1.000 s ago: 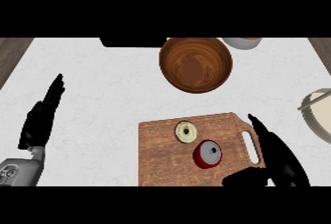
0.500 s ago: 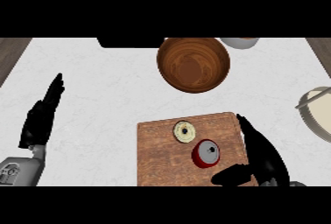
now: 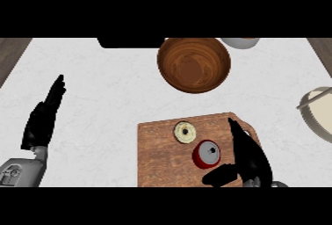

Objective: Pick the can from the cutting board and place it in the tiered basket

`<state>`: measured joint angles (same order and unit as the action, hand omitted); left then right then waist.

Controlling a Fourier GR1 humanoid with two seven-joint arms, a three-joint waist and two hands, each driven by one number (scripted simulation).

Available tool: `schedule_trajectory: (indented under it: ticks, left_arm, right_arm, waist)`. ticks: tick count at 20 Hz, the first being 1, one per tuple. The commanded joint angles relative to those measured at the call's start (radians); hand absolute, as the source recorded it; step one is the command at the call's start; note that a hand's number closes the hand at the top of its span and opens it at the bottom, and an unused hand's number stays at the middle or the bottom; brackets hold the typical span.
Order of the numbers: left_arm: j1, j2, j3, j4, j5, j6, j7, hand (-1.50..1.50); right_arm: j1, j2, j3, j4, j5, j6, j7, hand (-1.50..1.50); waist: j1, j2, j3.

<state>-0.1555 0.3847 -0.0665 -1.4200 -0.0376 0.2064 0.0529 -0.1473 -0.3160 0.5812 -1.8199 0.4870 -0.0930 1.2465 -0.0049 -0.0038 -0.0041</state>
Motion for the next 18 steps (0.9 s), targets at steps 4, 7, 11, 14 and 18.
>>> schedule_trajectory:
  ticks: [4,7,11,14,18]
  left_arm:
    - [-0.028,0.006,0.011,-0.002,-0.011,-0.008,0.022,0.0]
    - [-0.012,-0.027,-0.01,-0.023,-0.013,-0.006,0.019,0.0]
    - [-0.019,-0.044,-0.005,0.01,-0.029,0.006,-0.001,0.0]
    - [0.013,-0.012,0.009,-0.04,-0.009,-0.032,0.022,0.0]
    - [0.045,0.004,0.028,-0.054,-0.009,-0.043,0.004,0.0]
  right_arm:
    - [-0.017,0.131,-0.053,0.022,0.057,0.091,0.241,-1.5]
    - [-0.075,0.166,-0.091,0.087,0.05,0.115,0.241,-1.5]
    - [-0.027,0.218,-0.066,0.046,0.097,0.132,0.241,-1.5]
    - [-0.018,0.26,-0.085,0.118,0.101,0.111,0.199,-1.5]
    - [-0.031,0.303,-0.079,0.198,0.025,0.193,0.103,1.5]
  waist:
    - [-0.001,0.002,0.002]
    - [0.01,0.004,0.003]
    - [-0.001,0.002,0.003]
    - [0.007,0.002,0.003]
    - [0.015,0.003,0.004]
